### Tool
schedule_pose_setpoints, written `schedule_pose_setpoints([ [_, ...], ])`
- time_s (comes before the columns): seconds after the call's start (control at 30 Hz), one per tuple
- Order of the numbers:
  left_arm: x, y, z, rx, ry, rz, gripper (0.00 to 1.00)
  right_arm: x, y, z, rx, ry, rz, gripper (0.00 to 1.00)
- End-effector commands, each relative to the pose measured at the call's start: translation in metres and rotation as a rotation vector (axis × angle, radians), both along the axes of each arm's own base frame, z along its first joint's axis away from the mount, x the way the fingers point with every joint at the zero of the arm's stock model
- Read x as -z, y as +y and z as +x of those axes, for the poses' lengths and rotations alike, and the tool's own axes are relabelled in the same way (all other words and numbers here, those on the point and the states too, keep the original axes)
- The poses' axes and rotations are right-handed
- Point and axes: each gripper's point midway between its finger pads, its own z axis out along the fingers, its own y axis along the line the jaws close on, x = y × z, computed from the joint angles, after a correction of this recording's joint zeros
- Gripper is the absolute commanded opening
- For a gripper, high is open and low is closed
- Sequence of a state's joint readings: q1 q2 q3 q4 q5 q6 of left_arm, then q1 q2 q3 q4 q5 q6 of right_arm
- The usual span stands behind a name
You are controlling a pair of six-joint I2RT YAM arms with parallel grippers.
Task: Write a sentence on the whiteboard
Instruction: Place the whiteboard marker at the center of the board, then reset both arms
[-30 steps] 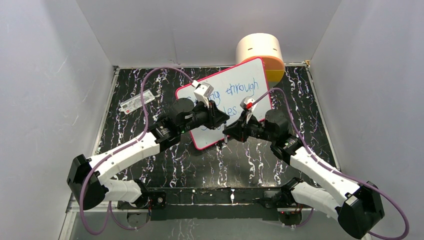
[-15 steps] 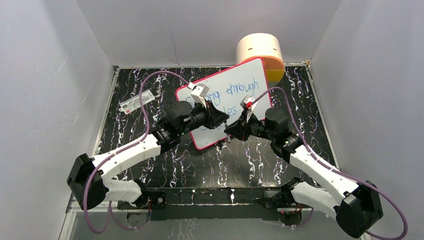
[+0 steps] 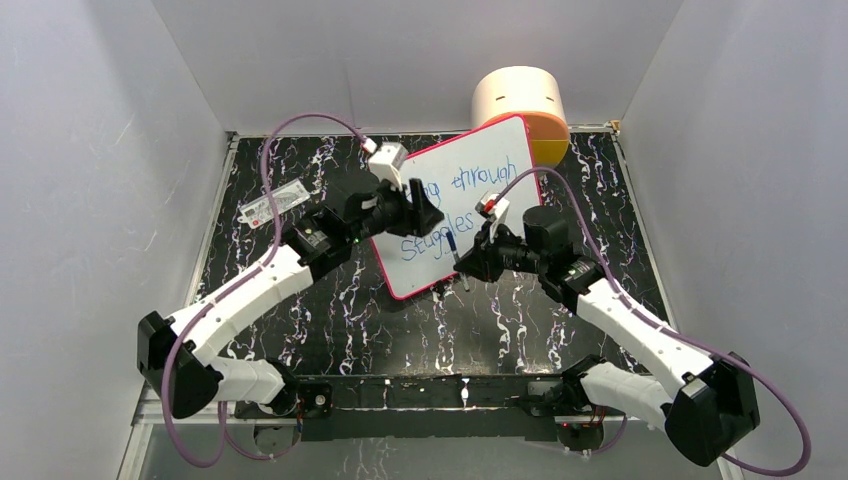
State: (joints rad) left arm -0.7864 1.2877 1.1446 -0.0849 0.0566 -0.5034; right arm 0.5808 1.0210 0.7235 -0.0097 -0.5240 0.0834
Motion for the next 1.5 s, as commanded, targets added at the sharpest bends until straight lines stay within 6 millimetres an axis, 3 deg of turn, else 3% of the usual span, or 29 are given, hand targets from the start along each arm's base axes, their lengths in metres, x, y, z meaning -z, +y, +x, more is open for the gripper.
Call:
schedule_pose_setpoints([
  [0.0, -0.049, 0.046, 0.031, -0.161, -0.115, 0.034, 0.61, 0.047, -0.024, -0.008, 0.090, 0.192, -0.181, 0.00],
  [0.17, -0.055, 0.117, 0.040, -0.392, -0.163, 0.107, 0.80, 0.085, -0.054, -0.010, 0.282, 0.345, -0.315, 0.00],
  [0.33, -0.023, 0.193, 0.040, -0.611, -0.122, 0.198, 0.87, 0.115, -0.073, -0.016, 0.419, 0.465, -0.394, 0.00],
  [0.53, 0.005, 0.248, 0.017, -0.747, -0.130, 0.231, 0.88, 0.149, -0.085, -0.025, 0.497, 0.564, -0.463, 0.00],
  [0.73, 0.011, 0.268, -0.010, -0.761, -0.201, 0.249, 0.90, 0.165, -0.089, -0.022, 0.536, 0.576, -0.476, 0.04],
  [0.93, 0.010, 0.277, -0.030, -0.762, -0.226, 0.242, 0.90, 0.167, -0.094, -0.018, 0.593, 0.561, -0.463, 0.26],
  [1.07, -0.003, 0.284, -0.046, -0.776, -0.245, 0.207, 0.91, 0.152, -0.105, -0.010, 0.671, 0.509, -0.454, 0.46],
  [1.2, -0.021, 0.290, -0.064, -0.785, -0.292, 0.154, 0.91, 0.114, -0.126, -0.002, 0.784, 0.397, -0.409, 0.65],
  [1.3, -0.041, 0.296, -0.077, -0.794, -0.346, 0.111, 0.92, 0.065, -0.148, 0.004, 0.902, 0.265, -0.321, 0.78],
  [1.37, -0.059, 0.301, -0.088, -0.801, -0.384, 0.085, 0.92, 0.022, -0.162, 0.006, 0.967, 0.164, -0.220, 0.84],
  [1.47, -0.082, 0.308, -0.101, -0.810, -0.431, 0.067, 0.92, -0.035, -0.184, -0.002, 1.035, 0.027, -0.083, 0.97],
])
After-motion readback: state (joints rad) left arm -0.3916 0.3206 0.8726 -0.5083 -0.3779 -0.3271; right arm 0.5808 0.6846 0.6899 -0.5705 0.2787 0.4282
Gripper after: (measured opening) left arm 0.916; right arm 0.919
